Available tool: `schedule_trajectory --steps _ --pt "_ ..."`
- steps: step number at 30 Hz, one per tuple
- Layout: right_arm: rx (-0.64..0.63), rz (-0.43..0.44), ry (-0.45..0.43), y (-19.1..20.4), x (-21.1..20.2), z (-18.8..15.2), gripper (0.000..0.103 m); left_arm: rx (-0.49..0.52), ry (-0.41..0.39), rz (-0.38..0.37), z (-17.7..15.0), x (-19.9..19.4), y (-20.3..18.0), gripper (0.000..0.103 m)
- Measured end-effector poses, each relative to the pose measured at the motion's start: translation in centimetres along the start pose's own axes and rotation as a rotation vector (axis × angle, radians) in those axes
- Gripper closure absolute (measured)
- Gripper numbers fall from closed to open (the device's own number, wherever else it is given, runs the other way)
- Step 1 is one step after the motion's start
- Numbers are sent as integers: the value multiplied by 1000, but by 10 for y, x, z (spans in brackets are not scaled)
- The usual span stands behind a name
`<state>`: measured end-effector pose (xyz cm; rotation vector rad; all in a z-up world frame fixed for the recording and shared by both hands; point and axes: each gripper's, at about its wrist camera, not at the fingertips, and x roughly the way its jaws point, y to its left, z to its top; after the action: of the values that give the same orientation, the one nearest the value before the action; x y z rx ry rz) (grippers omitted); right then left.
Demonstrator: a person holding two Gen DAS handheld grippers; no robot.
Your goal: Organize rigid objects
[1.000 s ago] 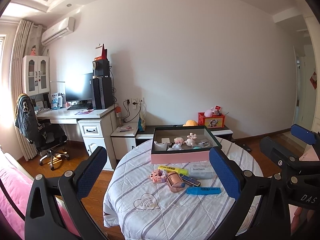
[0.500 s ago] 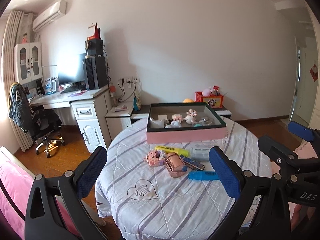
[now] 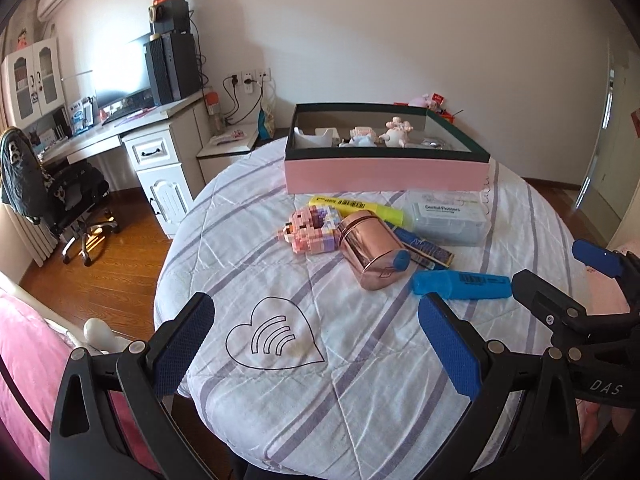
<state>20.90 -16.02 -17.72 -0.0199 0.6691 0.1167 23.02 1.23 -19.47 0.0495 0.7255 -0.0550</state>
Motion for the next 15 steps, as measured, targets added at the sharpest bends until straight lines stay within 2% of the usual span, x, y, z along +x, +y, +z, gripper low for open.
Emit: schedule_trajectory --steps 11,15 --pt "-41 21 173 -1 75 -11 0 -10 63 1 -3 29 9 0" --pt "-38 76 218 -4 85 -7 0 -13 72 0 -3 33 10 0"
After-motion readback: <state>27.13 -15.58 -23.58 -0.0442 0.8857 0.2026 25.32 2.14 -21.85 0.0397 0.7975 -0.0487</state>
